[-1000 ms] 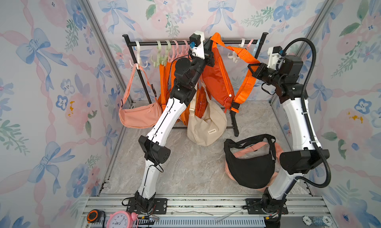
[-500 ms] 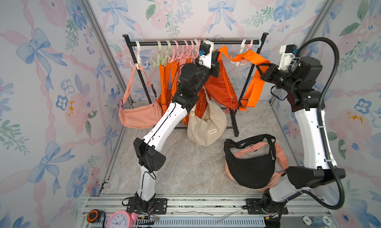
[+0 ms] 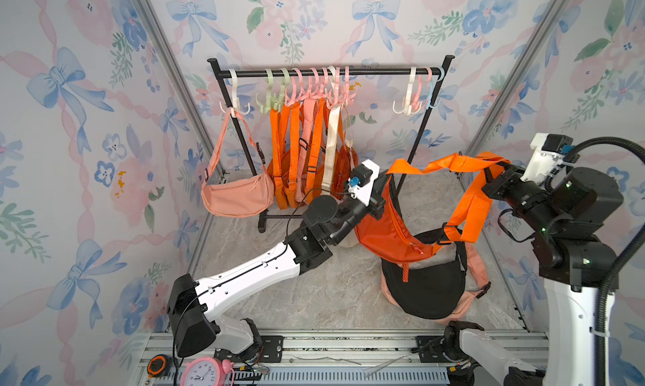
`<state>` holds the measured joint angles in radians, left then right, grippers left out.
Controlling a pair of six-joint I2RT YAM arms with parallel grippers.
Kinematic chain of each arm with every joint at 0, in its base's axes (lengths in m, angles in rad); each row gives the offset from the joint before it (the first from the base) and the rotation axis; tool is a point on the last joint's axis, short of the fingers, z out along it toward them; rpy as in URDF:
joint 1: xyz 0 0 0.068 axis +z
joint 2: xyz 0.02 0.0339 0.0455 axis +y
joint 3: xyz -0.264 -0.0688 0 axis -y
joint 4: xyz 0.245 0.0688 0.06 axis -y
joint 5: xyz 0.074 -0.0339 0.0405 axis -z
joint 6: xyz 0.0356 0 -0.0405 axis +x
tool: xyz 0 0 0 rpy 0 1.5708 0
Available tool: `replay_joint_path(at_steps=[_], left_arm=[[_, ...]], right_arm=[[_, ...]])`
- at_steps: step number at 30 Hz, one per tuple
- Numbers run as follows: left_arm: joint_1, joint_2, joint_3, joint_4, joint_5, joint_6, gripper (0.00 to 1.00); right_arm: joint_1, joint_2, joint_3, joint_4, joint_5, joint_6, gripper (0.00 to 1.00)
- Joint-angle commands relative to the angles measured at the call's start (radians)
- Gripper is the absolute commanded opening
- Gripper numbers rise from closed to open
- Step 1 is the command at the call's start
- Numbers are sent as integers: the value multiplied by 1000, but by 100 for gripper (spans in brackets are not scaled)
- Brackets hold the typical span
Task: Take the bag off the hook
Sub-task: Place the bag inside the bag.
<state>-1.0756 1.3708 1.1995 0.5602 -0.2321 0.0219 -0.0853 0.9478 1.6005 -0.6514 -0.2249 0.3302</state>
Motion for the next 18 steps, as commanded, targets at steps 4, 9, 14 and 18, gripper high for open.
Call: replay_joint_path(at_steps=[4,9,14,18], left_arm=[[-211,-55,-196,125,-144,-124,0],[-222,85,-220,6,-152,-357,0],[-160,287,-193,-5,-122,-455,0],[-93,404,-169,-13,-89,-498,0]], right_arm=[[-17,-179,-109,-163,237,-64,0],[-34,-187,-316,-76,374,-70,0],[-94,-48,-502,154,322,27,0],[-97,100,-560,322,257,73,1]])
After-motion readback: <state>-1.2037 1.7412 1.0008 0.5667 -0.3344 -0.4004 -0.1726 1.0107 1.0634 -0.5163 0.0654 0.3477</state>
